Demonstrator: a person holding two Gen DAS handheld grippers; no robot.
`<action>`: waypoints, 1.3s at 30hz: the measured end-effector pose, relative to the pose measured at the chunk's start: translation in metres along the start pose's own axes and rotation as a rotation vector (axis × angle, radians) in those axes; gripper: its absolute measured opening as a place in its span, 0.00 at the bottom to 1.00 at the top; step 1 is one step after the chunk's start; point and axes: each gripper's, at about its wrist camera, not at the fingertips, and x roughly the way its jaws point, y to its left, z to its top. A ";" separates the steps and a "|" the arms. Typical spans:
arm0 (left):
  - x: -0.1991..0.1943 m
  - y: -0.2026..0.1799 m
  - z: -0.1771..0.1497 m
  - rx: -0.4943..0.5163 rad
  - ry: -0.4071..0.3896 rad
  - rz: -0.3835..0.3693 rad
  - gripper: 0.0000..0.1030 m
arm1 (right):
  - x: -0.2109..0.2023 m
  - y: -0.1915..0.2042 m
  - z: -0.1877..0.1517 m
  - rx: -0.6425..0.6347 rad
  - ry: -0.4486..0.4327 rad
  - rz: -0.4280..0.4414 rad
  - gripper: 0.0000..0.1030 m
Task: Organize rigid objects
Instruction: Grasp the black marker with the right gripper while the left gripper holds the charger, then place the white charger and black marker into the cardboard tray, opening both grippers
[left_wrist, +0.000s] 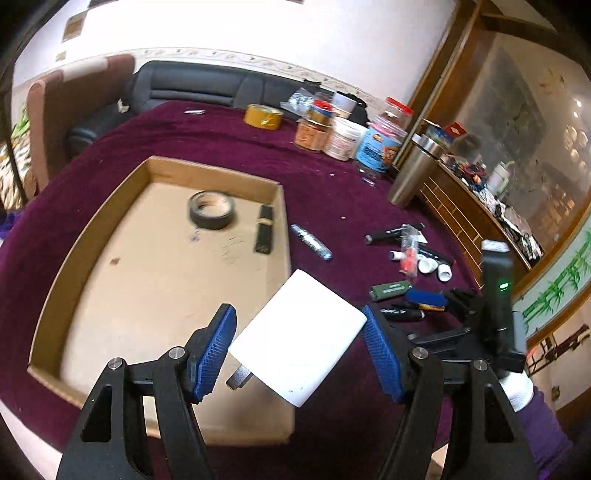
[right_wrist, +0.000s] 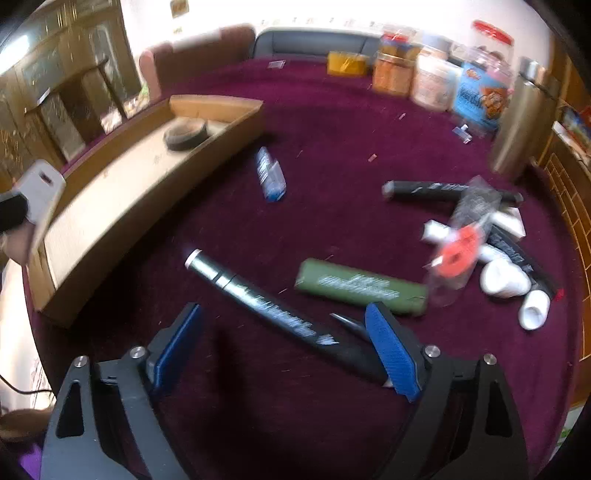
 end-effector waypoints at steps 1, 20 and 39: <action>-0.003 0.004 -0.001 -0.007 -0.003 0.005 0.62 | -0.001 0.005 -0.001 -0.008 0.010 0.025 0.80; -0.014 0.041 -0.008 -0.073 -0.024 0.026 0.62 | -0.009 0.000 0.010 0.166 0.006 0.094 0.12; 0.058 0.097 0.089 -0.058 0.046 0.224 0.62 | 0.045 0.036 0.120 0.450 -0.010 0.415 0.13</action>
